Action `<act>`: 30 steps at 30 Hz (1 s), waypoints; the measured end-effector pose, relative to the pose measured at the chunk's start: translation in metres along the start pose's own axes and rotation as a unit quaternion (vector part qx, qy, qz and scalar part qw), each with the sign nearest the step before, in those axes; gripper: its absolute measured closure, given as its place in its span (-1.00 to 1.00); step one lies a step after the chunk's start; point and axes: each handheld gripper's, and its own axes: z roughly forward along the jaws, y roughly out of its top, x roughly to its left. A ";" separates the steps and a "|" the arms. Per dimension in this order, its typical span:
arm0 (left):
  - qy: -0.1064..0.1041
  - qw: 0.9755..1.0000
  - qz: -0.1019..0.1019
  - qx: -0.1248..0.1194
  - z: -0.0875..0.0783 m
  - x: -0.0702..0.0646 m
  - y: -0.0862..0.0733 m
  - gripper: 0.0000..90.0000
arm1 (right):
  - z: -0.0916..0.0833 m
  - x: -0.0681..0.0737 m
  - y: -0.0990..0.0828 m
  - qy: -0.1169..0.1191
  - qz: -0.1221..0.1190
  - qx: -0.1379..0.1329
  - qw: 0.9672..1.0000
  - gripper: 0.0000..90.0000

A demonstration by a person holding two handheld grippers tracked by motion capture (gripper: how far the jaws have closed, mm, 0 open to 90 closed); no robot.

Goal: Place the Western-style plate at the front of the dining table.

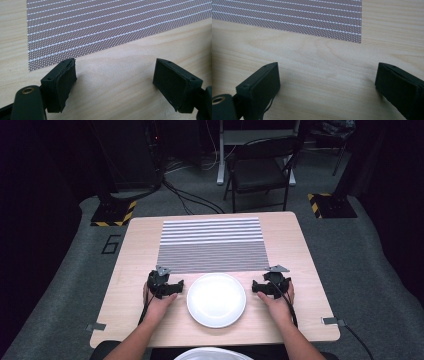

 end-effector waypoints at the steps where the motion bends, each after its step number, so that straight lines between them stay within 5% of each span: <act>1: 0.001 1.000 0.000 0.000 0.000 0.000 0.000 -0.57 | 0.000 0.000 0.000 0.000 0.000 0.000 1.000 -0.88; 18: 0.005 1.000 -0.006 -0.009 -0.001 0.002 0.000 -0.39 | -0.001 0.001 0.000 0.001 0.003 -0.011 1.000 -0.65; 25: 0.002 0.998 -0.059 -0.010 -0.006 0.011 0.001 -0.09 | -0.006 0.000 0.001 -0.007 0.009 -0.016 1.000 -0.14; 30: -0.004 0.998 -0.063 -0.003 -0.013 0.010 0.003 -0.07 | -0.011 0.002 0.001 -0.008 0.018 -0.006 1.000 -0.05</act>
